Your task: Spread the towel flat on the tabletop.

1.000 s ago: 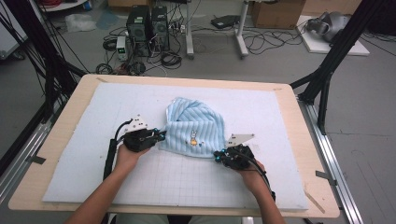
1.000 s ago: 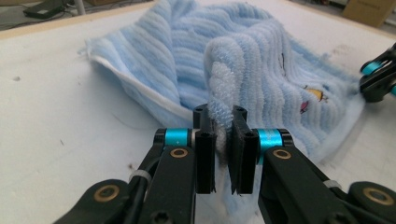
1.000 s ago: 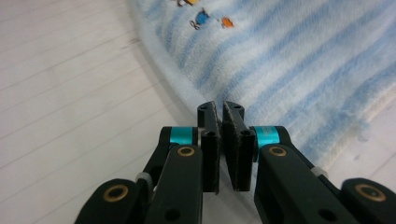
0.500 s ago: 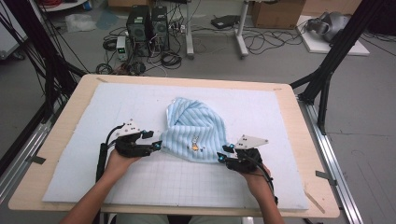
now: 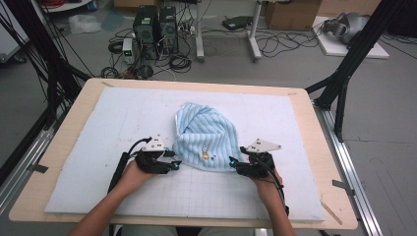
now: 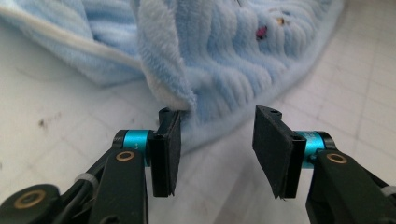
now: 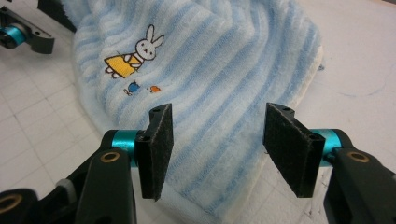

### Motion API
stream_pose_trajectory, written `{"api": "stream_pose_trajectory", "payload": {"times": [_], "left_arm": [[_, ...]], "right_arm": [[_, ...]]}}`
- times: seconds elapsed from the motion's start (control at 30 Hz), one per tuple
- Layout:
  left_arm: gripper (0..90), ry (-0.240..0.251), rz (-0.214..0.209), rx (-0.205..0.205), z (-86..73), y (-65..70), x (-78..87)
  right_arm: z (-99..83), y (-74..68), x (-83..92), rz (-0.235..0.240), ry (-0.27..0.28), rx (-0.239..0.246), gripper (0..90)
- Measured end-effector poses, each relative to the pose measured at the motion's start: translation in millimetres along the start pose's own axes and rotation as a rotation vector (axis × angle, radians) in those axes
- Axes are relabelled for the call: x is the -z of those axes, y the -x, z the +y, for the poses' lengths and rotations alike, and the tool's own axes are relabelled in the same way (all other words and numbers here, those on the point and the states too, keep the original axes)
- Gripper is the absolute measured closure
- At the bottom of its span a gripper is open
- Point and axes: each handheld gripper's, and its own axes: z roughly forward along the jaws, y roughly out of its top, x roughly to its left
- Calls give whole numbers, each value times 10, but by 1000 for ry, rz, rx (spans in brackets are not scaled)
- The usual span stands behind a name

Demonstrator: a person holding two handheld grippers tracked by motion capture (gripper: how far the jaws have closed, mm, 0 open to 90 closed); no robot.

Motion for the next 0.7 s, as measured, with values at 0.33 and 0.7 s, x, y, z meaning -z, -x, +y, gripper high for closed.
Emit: {"api": "stream_pose_trajectory", "payload": {"times": [0.33,0.7], "left_arm": [[895,-33,-61,-23,0,45,29],[704,61,-3,80,-148,-54,268]], "right_arm": [[-2,-139,-147,51,-59,65,444],[15,-252,-313,127,-94,106,456]]}}
